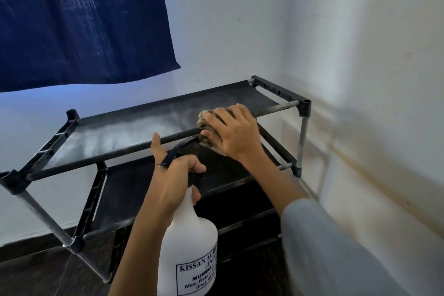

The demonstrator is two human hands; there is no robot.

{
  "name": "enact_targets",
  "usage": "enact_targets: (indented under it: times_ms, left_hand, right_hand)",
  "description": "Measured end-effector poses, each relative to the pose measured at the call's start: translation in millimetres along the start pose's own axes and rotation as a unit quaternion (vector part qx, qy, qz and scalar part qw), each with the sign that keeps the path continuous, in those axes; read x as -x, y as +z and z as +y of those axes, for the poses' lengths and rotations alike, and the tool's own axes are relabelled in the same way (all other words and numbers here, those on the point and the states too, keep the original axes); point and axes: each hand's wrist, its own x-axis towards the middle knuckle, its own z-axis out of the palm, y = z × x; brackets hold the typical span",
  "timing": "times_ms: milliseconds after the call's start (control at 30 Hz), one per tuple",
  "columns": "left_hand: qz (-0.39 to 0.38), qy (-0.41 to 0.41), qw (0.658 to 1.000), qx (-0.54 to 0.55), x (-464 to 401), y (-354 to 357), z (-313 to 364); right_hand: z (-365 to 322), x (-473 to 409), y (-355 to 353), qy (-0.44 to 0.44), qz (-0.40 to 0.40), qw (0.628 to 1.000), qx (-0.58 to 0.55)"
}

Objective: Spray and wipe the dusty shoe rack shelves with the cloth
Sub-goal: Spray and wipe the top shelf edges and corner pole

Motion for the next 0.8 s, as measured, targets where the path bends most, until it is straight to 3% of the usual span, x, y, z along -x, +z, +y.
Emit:
enact_targets:
  times_ms: [167,300,367,433,533,600,667,800]
  left_hand:
    - [0.013,-0.002,1.0,0.017,-2.7,-6.7,-0.4]
    - [0.031,0.007,0.999,0.012,-0.9,-11.1,1.8]
    - [0.037,0.008,0.999,0.014,0.9,-9.0,3.7]
    - [0.031,-0.001,0.999,0.025,2.1,-2.9,4.7]
    - [0.002,-0.014,1.0,-0.005,4.0,14.0,8.2]
    - [-0.012,-0.025,0.999,-0.025,5.5,30.5,13.4]
    - [-0.034,-0.034,0.998,-0.037,6.6,48.4,17.6]
    - [-0.067,-0.015,0.994,-0.089,8.5,87.0,24.7]
  right_hand:
    - [62.5,26.5,-12.1,0.088,0.02,0.995,0.03]
    - [97.0,34.0,-28.8,0.191,0.02,0.98,-0.054]
    - [84.4,27.5,-36.7,0.258,0.065,0.949,-0.168]
    - [66.2,17.2,-48.0,0.4,0.186,0.848,-0.292]
    - [55.6,15.2,-73.3,0.577,0.353,0.617,-0.402]
    - [56.7,26.9,-86.4,0.627,0.39,0.482,-0.472]
    - [56.0,43.3,-95.2,0.642,0.395,0.425,-0.501]
    - [55.5,64.9,-111.7,0.657,0.396,0.427,-0.478]
